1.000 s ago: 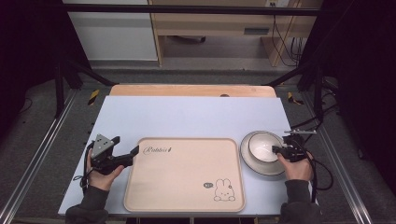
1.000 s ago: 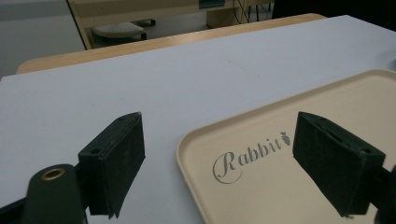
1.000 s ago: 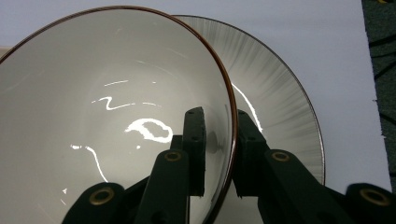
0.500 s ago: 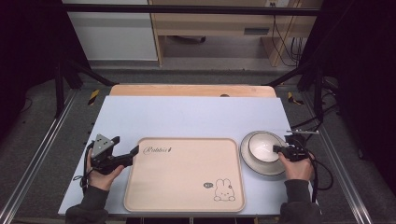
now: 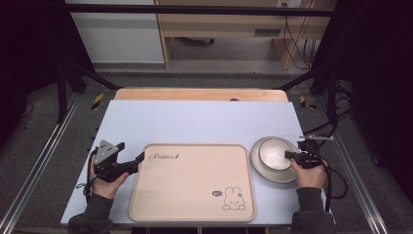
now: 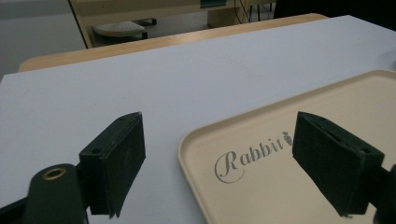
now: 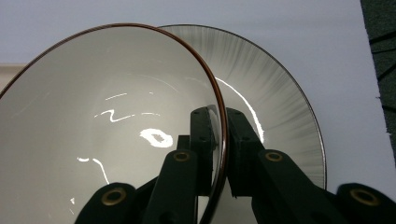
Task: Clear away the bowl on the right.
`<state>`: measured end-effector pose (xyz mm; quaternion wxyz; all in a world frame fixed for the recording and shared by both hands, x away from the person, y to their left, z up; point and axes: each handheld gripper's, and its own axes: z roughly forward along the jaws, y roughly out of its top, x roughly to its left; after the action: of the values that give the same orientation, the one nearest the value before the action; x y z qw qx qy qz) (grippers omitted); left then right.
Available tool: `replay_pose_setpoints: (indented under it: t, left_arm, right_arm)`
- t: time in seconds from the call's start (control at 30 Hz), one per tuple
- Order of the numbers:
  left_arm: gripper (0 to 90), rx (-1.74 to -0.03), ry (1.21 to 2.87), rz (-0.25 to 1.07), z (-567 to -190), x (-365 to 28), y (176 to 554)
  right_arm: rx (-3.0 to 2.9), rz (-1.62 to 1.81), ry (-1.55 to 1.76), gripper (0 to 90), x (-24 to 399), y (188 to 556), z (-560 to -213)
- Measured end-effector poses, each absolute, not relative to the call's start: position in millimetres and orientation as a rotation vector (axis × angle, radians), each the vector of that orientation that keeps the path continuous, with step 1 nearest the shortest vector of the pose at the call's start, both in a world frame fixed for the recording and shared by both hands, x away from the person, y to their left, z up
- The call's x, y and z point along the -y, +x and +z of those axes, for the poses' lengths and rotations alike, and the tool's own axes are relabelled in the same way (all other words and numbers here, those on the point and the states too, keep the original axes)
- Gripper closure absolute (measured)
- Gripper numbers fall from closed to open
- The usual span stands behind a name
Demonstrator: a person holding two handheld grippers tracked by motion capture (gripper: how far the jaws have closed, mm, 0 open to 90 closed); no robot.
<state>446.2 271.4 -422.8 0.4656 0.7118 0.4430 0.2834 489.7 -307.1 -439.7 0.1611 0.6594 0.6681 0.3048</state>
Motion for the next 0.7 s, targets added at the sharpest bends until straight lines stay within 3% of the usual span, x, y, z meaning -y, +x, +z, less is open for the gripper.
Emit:
replay_pose_setpoints:
  t: [0.7]
  left_arm:
    - [17.2,-1.092,1.745,0.698,-422.0,-272.3,445.8]
  right_arm:
    - [-1.901,0.887,1.86,82.6,305.6,486.3,-433.8]
